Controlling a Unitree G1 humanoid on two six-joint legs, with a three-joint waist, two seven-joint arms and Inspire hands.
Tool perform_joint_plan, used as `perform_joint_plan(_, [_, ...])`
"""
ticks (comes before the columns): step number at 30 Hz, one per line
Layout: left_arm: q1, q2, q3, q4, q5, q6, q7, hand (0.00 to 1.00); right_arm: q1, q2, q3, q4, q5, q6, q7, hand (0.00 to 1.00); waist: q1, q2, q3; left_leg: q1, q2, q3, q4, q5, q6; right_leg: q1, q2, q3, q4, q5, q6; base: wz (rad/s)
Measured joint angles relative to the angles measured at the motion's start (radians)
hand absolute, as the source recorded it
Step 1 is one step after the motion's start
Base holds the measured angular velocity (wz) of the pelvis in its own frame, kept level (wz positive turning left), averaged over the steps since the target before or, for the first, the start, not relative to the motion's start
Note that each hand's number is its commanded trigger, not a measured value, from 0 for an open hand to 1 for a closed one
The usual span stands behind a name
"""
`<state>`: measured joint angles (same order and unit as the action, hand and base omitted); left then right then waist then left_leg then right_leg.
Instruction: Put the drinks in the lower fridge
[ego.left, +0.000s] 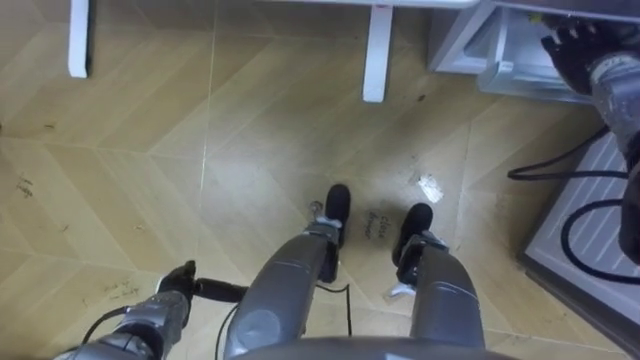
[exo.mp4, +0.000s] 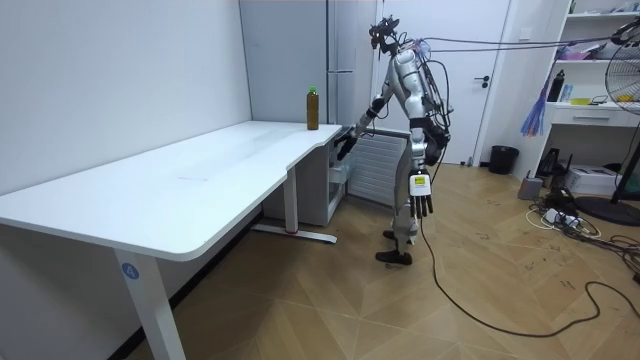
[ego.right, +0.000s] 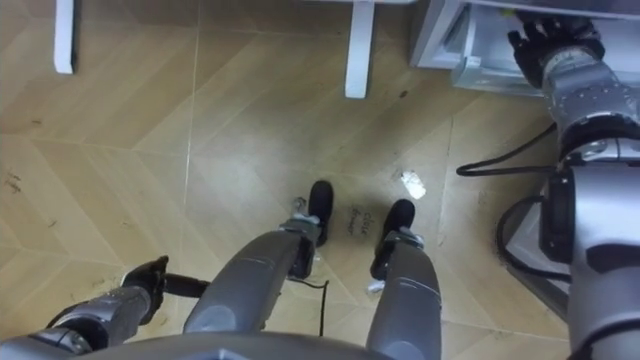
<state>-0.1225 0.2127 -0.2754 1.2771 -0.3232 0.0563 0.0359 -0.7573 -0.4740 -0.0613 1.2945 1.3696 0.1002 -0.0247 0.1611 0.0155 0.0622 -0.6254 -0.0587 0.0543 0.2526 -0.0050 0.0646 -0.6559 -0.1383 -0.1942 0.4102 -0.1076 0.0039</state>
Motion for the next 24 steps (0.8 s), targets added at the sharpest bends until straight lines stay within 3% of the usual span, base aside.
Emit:
perform_joint_plan(6, [0.004, 0.0, 0.026, -0.001, 0.0, 0.0, -0.021, 0.0, 0.159, 0.01, -0.005, -0.009, -0.006, 0.0, 0.062, 0.0, -0.027, -0.005, -0.0021, 0.106, 0.008, 0.002, -0.019, -0.025, 0.006, 0.135, 0.022, 0.004, -0.069, 0.0, 0.013, 0.07])
perform_joint_plan(8, [0.007, 0.0, 0.059, -0.002, 0.001, -0.004, -0.025, 0.0, 0.209, 0.032, -0.021, -0.035, -0.028, -0.011, 0.07, 0.0, -0.047, -0.011, -0.0046, 0.137, 0.013, 0.01, -0.03, -0.027, 0.006, 0.173, 0.028, 0.002, -0.093, 0.004, 0.015, -0.06])
perform_joint_plan(11, [0.029, 0.002, 0.082, -0.007, 0.0, -0.015, -0.024, 0.0, 0.344, 0.099, -0.024, -0.095, -0.032, -0.026, 0.074, 0.0, -0.06, -0.025, -0.0209, 0.201, 0.028, 0.02, -0.038, -0.043, -0.001, 0.259, 0.05, 0.003, -0.158, 0.025, 0.012, -0.17])
perform_joint_plan(13, [0.06, 0.002, 0.093, -0.031, -0.02, -0.018, -0.023, 0.0, 0.427, 0.139, 0.0, -0.099, -0.031, -0.025, 0.073, 0.0, -0.074, -0.03, -0.0365, 0.25, 0.03, 0.025, -0.042, -0.057, -0.006, 0.315, 0.059, 0.004, -0.185, 0.027, 0.011, -0.12])
perform_joint_plan(17, [0.116, -0.002, 0.161, -0.052, -0.02, -0.03, -0.026, 0.0, 0.563, 0.177, -0.003, -0.111, -0.063, -0.023, 0.09, 0.0, -0.077, -0.032, -0.0488, 0.349, 0.036, 0.044, -0.067, -0.074, -0.014, 0.401, 0.07, 0.027, -0.212, 0.025, 0.01, -0.24])
perform_joint_plan(18, [0.142, -0.001, 0.19, -0.061, -0.018, -0.034, -0.025, 0.0, 0.612, 0.182, -0.003, -0.138, -0.081, -0.027, 0.092, 0.0, -0.085, -0.028, -0.0575, 0.371, 0.038, 0.045, -0.068, -0.08, -0.016, 0.427, 0.074, 0.031, -0.223, 0.022, 0.01, -0.13])
perform_joint_plan(21, [0.195, -0.001, 0.2, -0.104, -0.013, -0.034, -0.018, 0.0, 0.67, 0.206, -0.002, -0.143, -0.111, -0.052, 0.094, 0.0, -0.11, -0.026, -0.064, 0.413, 0.046, 0.05, -0.07, -0.092, -0.022, 0.475, 0.082, 0.032, -0.241, 0.019, 0.008, -0.05])
perform_joint_plan(24, [0.21, -0.008, 0.202, -0.119, 0.006, -0.033, -0.017, 0.0, 0.714, 0.234, -0.002, -0.156, -0.149, -0.056, 0.094, 0.0, -0.127, -0.029, -0.0639, 0.448, 0.048, 0.049, -0.076, -0.095, -0.027, 0.501, 0.085, 0.033, -0.244, 0.01, 0.004, 0.0])
